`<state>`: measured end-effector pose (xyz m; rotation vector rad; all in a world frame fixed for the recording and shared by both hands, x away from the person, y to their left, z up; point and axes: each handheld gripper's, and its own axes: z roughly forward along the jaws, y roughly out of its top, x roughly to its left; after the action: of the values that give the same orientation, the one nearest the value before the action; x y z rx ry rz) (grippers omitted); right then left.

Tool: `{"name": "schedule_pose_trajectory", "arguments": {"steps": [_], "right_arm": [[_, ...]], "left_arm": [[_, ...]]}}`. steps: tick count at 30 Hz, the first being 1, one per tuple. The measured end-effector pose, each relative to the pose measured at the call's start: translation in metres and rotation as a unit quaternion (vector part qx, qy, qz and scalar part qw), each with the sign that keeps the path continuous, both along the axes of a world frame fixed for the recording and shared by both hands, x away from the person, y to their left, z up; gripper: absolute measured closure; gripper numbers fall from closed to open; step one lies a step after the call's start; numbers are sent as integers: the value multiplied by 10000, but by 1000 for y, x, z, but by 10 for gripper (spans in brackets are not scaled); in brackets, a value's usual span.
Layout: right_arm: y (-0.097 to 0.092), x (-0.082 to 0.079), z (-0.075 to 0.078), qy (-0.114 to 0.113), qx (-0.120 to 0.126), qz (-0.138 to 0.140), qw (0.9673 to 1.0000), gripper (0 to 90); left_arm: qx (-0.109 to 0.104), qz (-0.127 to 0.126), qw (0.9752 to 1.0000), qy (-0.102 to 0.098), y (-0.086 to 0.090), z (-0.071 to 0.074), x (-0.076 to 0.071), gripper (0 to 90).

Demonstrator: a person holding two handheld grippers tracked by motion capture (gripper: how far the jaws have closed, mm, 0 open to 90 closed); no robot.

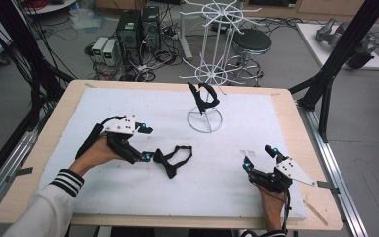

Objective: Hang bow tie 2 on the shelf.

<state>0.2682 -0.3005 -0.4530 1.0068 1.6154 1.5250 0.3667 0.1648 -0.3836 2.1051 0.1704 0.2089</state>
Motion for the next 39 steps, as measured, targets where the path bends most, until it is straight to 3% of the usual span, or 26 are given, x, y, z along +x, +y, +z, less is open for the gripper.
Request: {"name": "schedule_pose_trajectory", "arguments": {"steps": [8,17,26,34,39], "right_arm": [[0,0,0,0,4,-2,10000,95],[0,0,0,-2,-4,1,10000,95],[0,0,0,-9,-3,6,10000,95],[0,0,0,16,19,-3,10000,95],[0,0,0,16,31,0,10000,95]], "left_arm": [[391,-301,9987,-95,-14,-7,-6,164],[621,-458,9968,-209,-28,-8,-11,168],[896,-616,9939,-175,-42,-10,-9,197],[1286,-942,9870,-194,-50,-16,-8,221],[1479,-966,9842,-142,-52,-19,-5,254]]}}
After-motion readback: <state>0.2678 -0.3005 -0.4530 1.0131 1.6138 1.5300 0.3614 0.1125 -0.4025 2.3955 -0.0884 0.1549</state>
